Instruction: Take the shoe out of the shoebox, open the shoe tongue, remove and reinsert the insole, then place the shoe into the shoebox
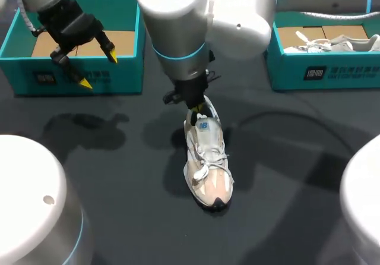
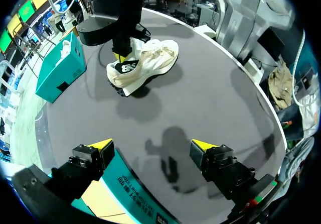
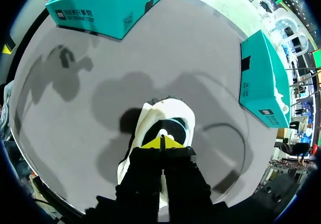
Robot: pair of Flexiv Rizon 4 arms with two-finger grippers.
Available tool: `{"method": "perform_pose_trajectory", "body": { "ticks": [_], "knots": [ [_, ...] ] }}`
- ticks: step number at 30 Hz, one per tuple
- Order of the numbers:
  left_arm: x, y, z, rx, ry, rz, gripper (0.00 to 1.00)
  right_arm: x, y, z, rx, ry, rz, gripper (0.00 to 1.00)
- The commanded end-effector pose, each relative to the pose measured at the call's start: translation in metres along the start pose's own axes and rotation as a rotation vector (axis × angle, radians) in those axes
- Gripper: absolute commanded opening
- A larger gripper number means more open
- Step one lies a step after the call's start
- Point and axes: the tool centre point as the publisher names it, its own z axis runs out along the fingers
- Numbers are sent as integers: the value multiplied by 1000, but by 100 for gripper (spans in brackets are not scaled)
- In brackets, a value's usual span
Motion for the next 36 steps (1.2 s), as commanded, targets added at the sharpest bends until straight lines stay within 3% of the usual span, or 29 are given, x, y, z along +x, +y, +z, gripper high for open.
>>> {"method": "perform_pose_trajectory", "body": {
  "ticks": [1,16,25,30,36],
  "knots": [
    [1,0,0,-2,0,1,100,4,-5,22,6,-10,46,0],
    [1,0,0,-2,0,1,100,-10,-10,56,53,-45,164,0],
    [1,0,0,-2,0,1,100,-6,-10,84,102,14,165,0],
    [1,0,0,-2,0,1,100,-6,-13,73,87,6,165,0],
    [1,0,0,-2,0,1,100,-8,-16,53,91,-83,170,0]
  ]
}}
